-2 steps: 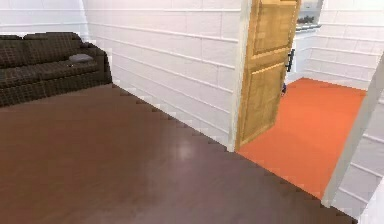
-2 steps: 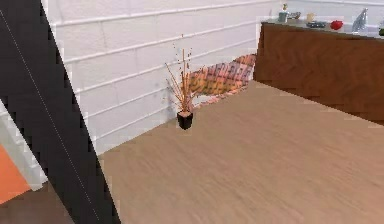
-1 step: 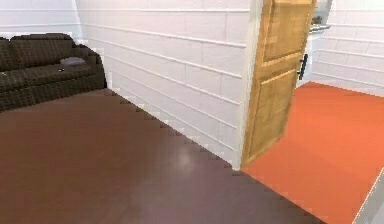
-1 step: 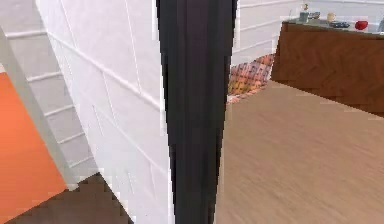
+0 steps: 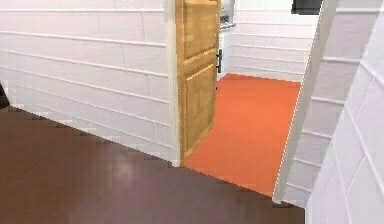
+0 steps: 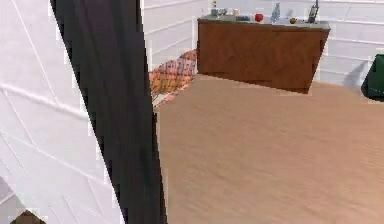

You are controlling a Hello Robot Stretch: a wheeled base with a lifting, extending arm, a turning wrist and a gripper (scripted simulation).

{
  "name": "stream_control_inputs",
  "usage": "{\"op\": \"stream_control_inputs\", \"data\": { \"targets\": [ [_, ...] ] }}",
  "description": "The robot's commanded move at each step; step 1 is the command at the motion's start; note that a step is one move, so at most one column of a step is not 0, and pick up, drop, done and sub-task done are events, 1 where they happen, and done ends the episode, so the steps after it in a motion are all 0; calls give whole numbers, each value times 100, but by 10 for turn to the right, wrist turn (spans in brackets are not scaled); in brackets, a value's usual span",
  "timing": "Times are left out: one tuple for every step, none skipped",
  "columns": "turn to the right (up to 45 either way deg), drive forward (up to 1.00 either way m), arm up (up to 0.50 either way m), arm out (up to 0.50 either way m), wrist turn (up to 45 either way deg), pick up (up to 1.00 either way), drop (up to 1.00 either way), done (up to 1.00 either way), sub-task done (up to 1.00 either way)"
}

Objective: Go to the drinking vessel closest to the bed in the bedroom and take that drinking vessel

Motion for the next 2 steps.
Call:
{"op": "stream_control_inputs", "data": {
  "targets": [
    [0, 100, 0, 0, 0, 0, 0, 0, 0],
    [60, 0, 0, 0, 0, 0, 0, 0, 0]
  ]
}}
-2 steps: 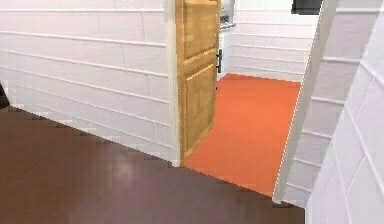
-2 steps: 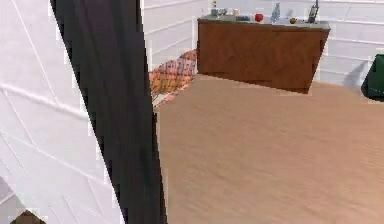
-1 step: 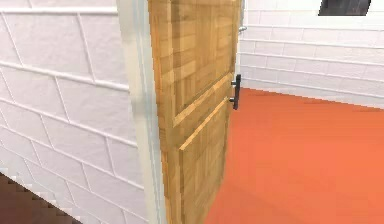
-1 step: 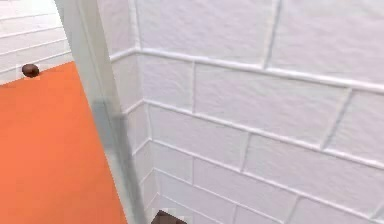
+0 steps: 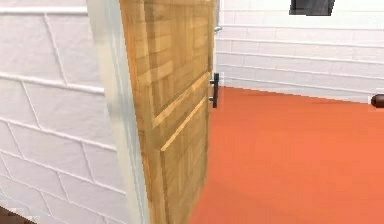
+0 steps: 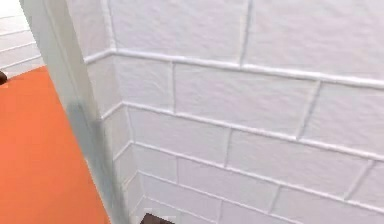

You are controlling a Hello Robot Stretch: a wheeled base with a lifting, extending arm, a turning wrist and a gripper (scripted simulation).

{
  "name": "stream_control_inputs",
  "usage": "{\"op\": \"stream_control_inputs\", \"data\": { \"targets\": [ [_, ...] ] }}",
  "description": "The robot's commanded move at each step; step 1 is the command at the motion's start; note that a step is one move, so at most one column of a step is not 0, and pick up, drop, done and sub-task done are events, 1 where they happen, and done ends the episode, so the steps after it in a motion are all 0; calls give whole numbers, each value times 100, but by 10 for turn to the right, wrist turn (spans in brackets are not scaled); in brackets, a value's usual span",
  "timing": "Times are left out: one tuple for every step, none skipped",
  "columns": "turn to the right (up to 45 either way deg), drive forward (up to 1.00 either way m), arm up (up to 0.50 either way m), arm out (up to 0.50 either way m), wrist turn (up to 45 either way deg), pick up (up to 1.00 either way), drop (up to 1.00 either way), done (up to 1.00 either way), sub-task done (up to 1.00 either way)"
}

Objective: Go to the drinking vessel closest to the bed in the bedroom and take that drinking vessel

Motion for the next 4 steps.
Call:
{"op": "stream_control_inputs", "data": {
  "targets": [
    [0, 20, 0, 0, 0, 0, 0, 0, 0],
    [330, 0, 0, 0, 0, 0, 0, 0, 0],
    [30, 0, 0, 0, 0, 0, 0, 0, 0],
    [0, 50, 0, 0, 0, 0, 0, 0, 0]
  ]
}}
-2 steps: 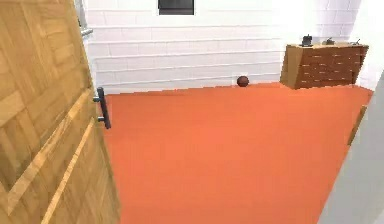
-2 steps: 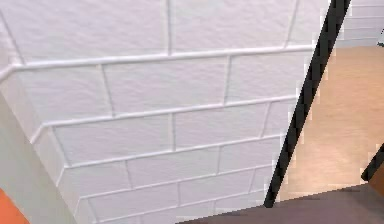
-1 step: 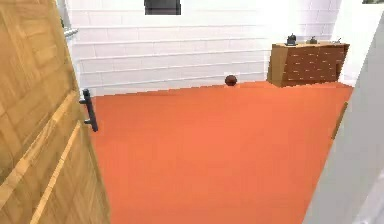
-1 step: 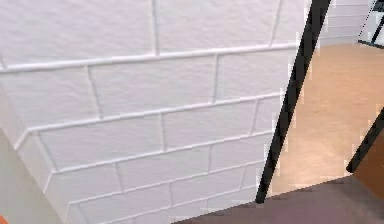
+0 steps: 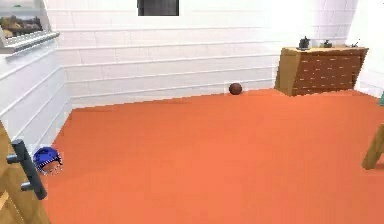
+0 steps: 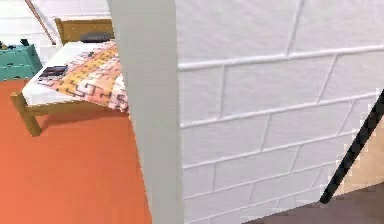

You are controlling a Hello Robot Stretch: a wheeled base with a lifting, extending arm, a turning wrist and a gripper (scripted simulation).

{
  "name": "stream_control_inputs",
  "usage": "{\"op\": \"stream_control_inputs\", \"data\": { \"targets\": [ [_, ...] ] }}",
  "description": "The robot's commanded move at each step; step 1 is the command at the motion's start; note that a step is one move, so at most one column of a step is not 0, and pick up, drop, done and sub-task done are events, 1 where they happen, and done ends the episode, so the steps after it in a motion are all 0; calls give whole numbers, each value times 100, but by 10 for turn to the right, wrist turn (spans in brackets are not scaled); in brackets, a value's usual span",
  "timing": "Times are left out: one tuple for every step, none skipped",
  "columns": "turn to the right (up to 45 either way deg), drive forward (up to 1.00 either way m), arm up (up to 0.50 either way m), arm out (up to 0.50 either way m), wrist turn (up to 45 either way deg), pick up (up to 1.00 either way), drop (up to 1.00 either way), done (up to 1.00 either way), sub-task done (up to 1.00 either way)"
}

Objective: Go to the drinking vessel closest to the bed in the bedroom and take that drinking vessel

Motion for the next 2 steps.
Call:
{"op": "stream_control_inputs", "data": {
  "targets": [
    [180, 0, 0, 0, 0, 0, 0, 0, 0],
    [0, 40, 0, 0, 0, 0, 0, 0, 0]
  ]
}}
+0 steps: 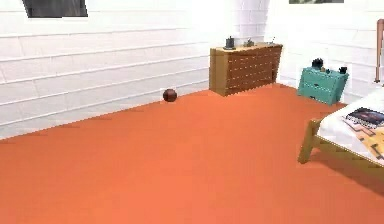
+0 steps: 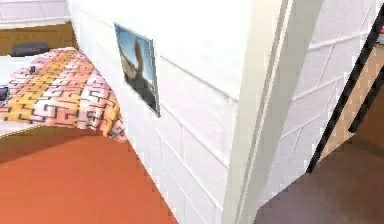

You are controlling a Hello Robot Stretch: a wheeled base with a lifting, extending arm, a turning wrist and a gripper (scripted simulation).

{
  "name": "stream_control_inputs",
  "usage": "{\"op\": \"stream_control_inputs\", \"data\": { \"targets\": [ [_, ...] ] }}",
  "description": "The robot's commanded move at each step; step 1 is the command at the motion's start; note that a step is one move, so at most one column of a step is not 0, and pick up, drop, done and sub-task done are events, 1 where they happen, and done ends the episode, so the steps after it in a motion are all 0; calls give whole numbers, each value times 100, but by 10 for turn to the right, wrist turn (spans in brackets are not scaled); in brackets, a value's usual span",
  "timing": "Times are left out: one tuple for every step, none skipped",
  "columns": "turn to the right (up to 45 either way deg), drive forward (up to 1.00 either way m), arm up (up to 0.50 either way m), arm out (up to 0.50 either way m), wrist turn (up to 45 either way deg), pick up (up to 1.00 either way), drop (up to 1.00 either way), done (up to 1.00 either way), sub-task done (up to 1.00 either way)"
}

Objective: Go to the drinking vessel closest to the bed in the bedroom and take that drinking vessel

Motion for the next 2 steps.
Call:
{"op": "stream_control_inputs", "data": {
  "targets": [
    [450, 0, 0, 0, 0, 0, 0, 0, 0],
    [90, 0, 0, 0, 0, 0, 0, 0, 0]
  ]
}}
